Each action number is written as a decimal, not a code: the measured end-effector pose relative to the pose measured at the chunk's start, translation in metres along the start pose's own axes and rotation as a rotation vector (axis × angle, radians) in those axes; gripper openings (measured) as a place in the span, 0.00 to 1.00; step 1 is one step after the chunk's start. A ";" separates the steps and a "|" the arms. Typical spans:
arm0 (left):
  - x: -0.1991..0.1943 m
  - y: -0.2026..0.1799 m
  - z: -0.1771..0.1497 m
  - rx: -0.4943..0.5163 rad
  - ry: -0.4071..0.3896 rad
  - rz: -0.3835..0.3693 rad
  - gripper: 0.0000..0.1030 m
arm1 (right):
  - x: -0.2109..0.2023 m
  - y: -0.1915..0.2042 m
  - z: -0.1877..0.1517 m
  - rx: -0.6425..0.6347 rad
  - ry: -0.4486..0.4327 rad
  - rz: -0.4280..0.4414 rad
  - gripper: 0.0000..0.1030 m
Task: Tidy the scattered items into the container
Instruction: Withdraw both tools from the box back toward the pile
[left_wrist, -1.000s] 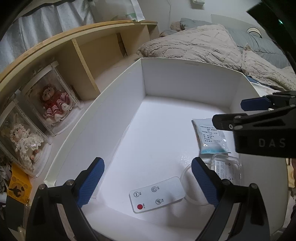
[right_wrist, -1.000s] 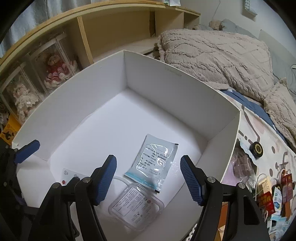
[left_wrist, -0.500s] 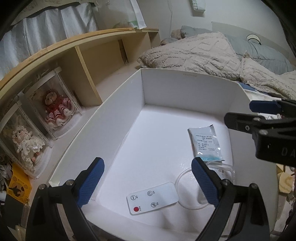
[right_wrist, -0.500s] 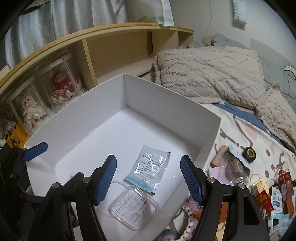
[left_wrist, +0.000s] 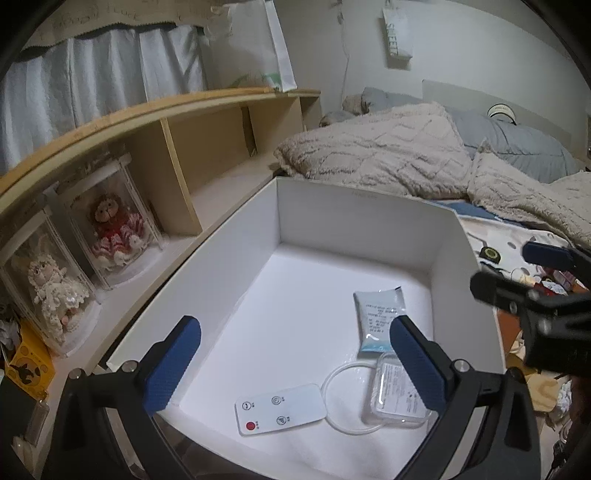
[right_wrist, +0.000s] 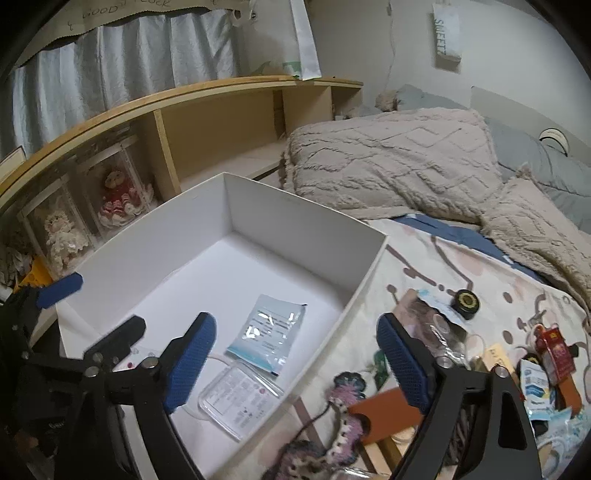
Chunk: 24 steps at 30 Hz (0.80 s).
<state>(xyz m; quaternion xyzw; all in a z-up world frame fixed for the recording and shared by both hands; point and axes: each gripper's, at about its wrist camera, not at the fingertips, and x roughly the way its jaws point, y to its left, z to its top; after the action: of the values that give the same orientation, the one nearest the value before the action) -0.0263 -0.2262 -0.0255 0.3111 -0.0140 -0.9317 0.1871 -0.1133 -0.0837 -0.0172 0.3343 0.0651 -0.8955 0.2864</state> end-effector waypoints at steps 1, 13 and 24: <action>-0.003 -0.002 0.000 0.001 -0.011 -0.001 1.00 | -0.003 -0.001 -0.001 0.000 -0.008 -0.010 1.00; -0.024 -0.012 0.001 -0.021 -0.084 -0.034 1.00 | -0.042 -0.032 -0.012 0.071 -0.090 -0.066 1.00; -0.047 -0.030 0.001 -0.024 -0.141 -0.084 1.00 | -0.083 -0.055 -0.034 0.051 -0.134 -0.137 1.00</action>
<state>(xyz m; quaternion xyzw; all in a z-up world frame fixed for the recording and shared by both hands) -0.0028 -0.1821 -0.0016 0.2428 -0.0029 -0.9584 0.1502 -0.0739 0.0111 0.0049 0.2756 0.0457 -0.9348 0.2194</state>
